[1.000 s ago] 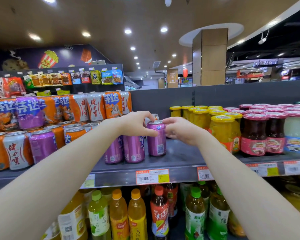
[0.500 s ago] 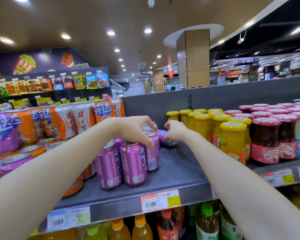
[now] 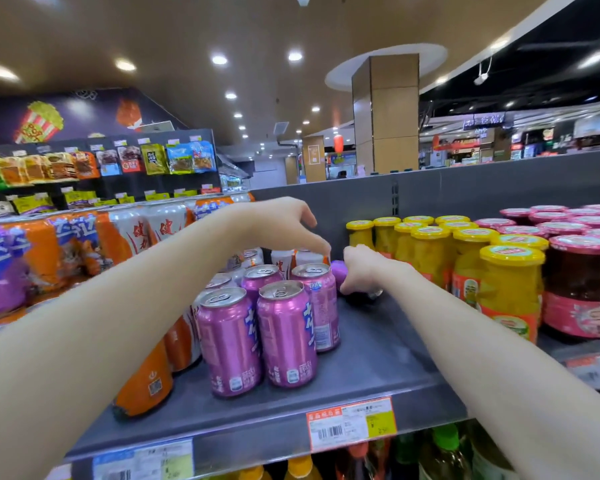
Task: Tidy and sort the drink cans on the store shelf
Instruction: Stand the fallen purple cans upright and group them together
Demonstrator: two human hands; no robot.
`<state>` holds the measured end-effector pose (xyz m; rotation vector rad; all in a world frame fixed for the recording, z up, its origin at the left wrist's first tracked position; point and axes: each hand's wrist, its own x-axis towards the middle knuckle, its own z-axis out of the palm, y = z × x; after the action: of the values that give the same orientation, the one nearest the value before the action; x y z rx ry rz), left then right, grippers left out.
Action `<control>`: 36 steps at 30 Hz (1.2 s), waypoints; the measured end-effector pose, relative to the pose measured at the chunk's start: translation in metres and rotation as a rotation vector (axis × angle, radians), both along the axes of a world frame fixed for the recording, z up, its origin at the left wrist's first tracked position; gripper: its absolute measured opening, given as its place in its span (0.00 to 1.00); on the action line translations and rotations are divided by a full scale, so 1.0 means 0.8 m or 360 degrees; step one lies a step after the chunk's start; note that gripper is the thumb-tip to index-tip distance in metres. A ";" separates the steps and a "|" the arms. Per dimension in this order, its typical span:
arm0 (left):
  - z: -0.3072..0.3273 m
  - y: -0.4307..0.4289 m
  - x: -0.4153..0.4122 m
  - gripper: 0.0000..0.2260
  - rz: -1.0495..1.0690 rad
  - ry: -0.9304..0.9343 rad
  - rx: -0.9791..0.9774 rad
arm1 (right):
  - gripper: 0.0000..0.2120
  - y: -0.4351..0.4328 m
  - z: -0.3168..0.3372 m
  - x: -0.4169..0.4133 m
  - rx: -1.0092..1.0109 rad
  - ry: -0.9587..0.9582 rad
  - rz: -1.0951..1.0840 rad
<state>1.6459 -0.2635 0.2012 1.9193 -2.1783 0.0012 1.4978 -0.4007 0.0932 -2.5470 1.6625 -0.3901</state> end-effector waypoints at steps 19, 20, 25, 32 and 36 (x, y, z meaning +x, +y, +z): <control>-0.022 -0.102 0.021 0.32 -0.0108 -0.0311 0.0280 | 0.20 0.018 -0.013 -0.052 0.0306 -0.0895 0.0047; -0.024 -0.104 0.022 0.31 -0.0120 -0.0304 0.0245 | 0.18 0.019 -0.012 -0.053 0.0278 -0.0977 0.0063; -0.028 -0.101 0.022 0.25 -0.0129 -0.0363 0.0148 | 0.14 0.029 -0.004 -0.048 0.0164 -0.0831 0.0152; -0.033 -0.101 0.020 0.23 -0.0101 -0.0423 0.0104 | 0.16 0.045 0.009 -0.029 0.0176 -0.0436 0.0295; -0.035 -0.101 0.022 0.24 -0.0093 -0.0450 0.0116 | 0.27 0.058 0.017 -0.029 0.0389 -0.0051 0.0381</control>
<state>1.6632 -0.3446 0.1730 1.9986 -2.4447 0.1975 1.4744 -0.3540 0.1065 -2.4996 1.2839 -0.1944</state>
